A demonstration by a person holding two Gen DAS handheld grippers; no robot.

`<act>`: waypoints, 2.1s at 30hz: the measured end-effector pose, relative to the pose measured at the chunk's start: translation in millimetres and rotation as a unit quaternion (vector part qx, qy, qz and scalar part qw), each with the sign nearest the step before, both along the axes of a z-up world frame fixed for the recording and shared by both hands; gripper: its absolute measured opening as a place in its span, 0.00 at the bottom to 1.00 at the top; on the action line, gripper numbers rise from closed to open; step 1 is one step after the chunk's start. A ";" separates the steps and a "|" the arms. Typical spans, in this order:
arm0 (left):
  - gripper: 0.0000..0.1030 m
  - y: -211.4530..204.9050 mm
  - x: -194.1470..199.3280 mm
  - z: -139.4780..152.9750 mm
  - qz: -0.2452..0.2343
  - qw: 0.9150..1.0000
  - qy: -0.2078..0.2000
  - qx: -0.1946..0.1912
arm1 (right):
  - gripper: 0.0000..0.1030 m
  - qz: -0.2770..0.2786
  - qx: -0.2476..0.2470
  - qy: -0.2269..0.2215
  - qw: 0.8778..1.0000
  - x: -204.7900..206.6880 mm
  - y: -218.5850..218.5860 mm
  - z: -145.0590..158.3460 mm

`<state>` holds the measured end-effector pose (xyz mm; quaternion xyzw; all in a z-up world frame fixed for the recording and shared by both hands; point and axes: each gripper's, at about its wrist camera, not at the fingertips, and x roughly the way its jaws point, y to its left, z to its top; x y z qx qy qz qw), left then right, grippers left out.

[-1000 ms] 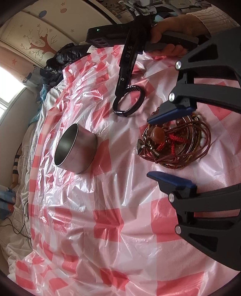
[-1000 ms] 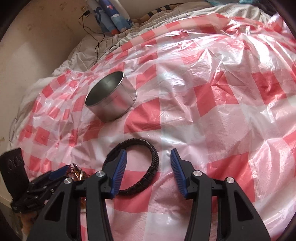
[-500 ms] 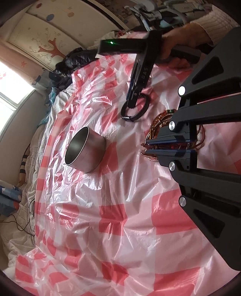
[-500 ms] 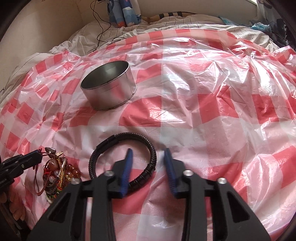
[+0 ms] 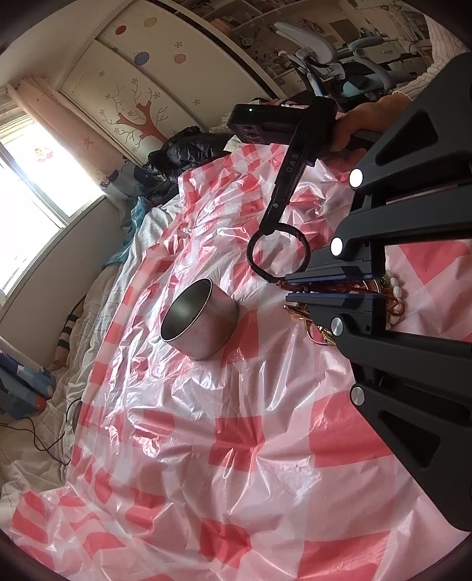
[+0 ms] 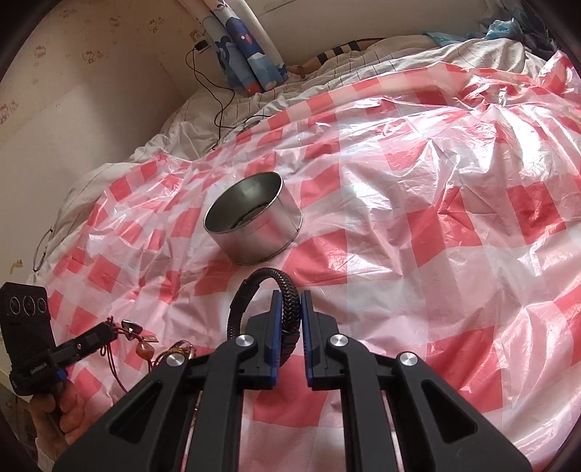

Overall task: Organize jewelry
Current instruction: 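Drop the copper bracelets into the tin with the left tool while the right tool drops the black bracelet in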

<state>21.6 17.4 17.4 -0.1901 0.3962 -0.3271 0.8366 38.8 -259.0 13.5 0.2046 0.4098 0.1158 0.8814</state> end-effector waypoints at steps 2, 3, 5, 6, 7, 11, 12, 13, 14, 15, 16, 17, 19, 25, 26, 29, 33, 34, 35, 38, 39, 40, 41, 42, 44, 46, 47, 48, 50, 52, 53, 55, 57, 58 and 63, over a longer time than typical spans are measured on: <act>0.04 -6.5 -1.3 3.6 -0.005 1.000 -0.011 0.024 | 0.11 -0.002 0.005 -0.006 1.000 0.0 -1.2 3.2; 0.04 -10.4 -1.8 6.1 -0.008 0.999 -0.017 0.036 | 0.11 -0.002 0.007 -0.010 1.000 0.1 -1.6 5.1; 0.04 -15.5 -1.7 11.3 -0.014 0.999 -0.022 0.041 | 0.11 -0.004 0.016 -0.020 1.000 -1.0 -2.9 9.4; 0.04 -17.8 -2.0 15.2 -0.015 0.999 -0.026 0.045 | 0.11 -0.005 0.019 -0.025 0.999 -2.1 -4.0 11.9; 0.04 -20.3 -2.2 19.6 -0.016 0.998 -0.030 0.048 | 0.11 -0.006 0.023 -0.032 0.999 -3.1 -5.0 14.7; 0.04 -29.8 5.7 43.1 -0.018 0.997 -0.045 0.052 | 0.11 -0.007 0.025 -0.064 0.998 -7.2 -6.4 28.0; 0.04 -32.6 9.9 49.3 -0.018 0.997 -0.050 0.054 | 0.11 -0.009 0.025 -0.071 0.997 -8.3 -6.9 30.9; 0.04 -35.8 15.3 55.8 -0.018 0.997 -0.054 0.055 | 0.11 -0.012 0.024 -0.077 0.997 -9.2 -7.5 33.3; 0.04 -39.2 21.0 61.6 -0.018 0.996 -0.060 0.057 | 0.11 -0.016 0.022 -0.081 0.996 -9.8 -8.9 35.0; 0.04 -43.1 27.7 67.2 -0.019 0.996 -0.065 0.058 | 0.11 -0.020 0.020 -0.083 0.996 -10.2 -10.7 36.0; 0.04 -47.3 35.5 72.1 -0.019 0.996 -0.070 0.060 | 0.11 -0.024 0.019 -0.085 0.996 -10.6 -12.5 36.7; 0.04 -51.8 43.9 75.9 -0.018 0.995 -0.073 0.061 | 0.11 -0.027 0.020 -0.085 0.996 -11.0 -15.0 36.7; 0.04 -60.6 64.0 78.8 -0.017 0.996 -0.072 0.055 | 0.11 -0.034 0.022 -0.086 0.995 -11.2 -18.4 36.7; 0.04 -91.3 122.9 66.0 0.003 0.995 -0.070 0.074 | 0.11 -0.037 0.017 -0.088 0.995 -10.0 -21.2 37.4; 0.04 -95.6 131.6 61.9 0.007 0.994 -0.069 0.081 | 0.11 -0.039 0.017 -0.089 0.995 -9.7 -21.8 37.7; 0.04 -108.6 152.7 46.8 0.015 0.992 -0.062 0.104 | 0.11 -0.044 0.023 -0.090 0.995 -9.4 -25.8 38.3; 0.05 -126.6 171.2 18.0 -0.002 0.991 -0.020 0.133 | 0.11 -0.049 0.031 -0.087 0.995 -8.8 -30.4 37.5; 0.05 -131.4 173.9 9.9 -0.005 0.988 -0.006 0.153 | 0.11 -0.049 0.032 -0.086 0.995 -8.4 -30.8 37.3; 0.06 -135.4 176.0 2.4 -0.007 0.984 0.005 0.178 | 0.11 -0.049 0.032 -0.085 0.995 -8.1 -31.1 37.1; 0.20 -136.0 174.5 -4.8 0.010 0.970 0.002 0.245 | 0.11 -0.049 0.032 -0.083 0.995 -7.5 -30.7 36.2; 0.27 -132.7 171.6 -0.7 0.019 0.966 -0.008 0.258 | 0.11 -0.048 0.032 -0.083 0.995 -7.0 -30.0 36.0; 0.41 -128.4 166.9 6.0 0.028 0.964 -0.020 0.264 | 0.11 -0.047 0.031 -0.083 0.995 -6.5 -28.9 36.3; 0.48 -122.3 161.5 14.5 0.031 0.964 -0.034 0.262 | 0.11 -0.046 0.032 -0.083 0.995 -4.3 -27.6 36.5; 0.51 -116.1 154.8 23.6 0.039 0.962 -0.048 0.266 | 0.11 -0.044 0.036 -0.083 0.995 -1.6 -26.6 36.8; 0.62 -100.8 139.5 39.5 0.056 0.959 -0.071 0.267 | 0.11 -0.038 0.043 -0.081 0.995 7.1 -22.7 39.3; 0.68 -80.1 123.1 52.2 0.075 0.962 -0.079 0.249 | 0.11 -0.030 0.033 -0.085 0.995 14.7 -15.3 44.1; 0.71 -67.7 114.9 55.4 0.089 0.964 -0.079 0.237 | 0.11 -0.025 0.029 -0.086 0.996 20.8 -10.9 45.7; 0.74 -57.3 107.4 58.2 0.105 0.965 -0.077 0.228 | 0.11 -0.023 0.028 -0.085 0.996 28.1 -6.8 46.3; 0.77 -36.8 94.0 57.4 0.135 0.964 -0.073 0.215 | 0.11 -0.017 0.019 -0.083 0.996 46.0 4.3 45.5; 0.80 -19.0 82.5 50.5 0.164 0.962 -0.069 0.205 | 0.11 -0.010 0.012 -0.077 0.997 63.5 16.1 41.5; 0.81 -11.5 79.5 45.9 0.176 0.962 -0.065 0.201 | 0.11 -0.006 0.006 -0.074 0.997 71.7 22.2 38.7; 0.82 -0.7 83.8 35.5 0.185 0.962 -0.045 0.194 | 0.11 0.000 -0.006 -0.066 0.998 86.6 32.4 31.8; 0.82 3.3 90.9 30.6 0.191 0.961 -0.029 0.201 | 0.10 0.003 -0.014 -0.062 0.998 99.0 39.7 26.3; 0.82 4.3 91.5 30.6 0.192 0.960 -0.031 0.200 | 0.10 0.003 -0.018 -0.061 0.998 104.9 42.6 23.7; 0.83 0.7 91.0 31.4 0.180 0.965 -0.034 0.190 | 0.10 0.002 -0.044 -0.043 0.998 123.9 52.7 10.0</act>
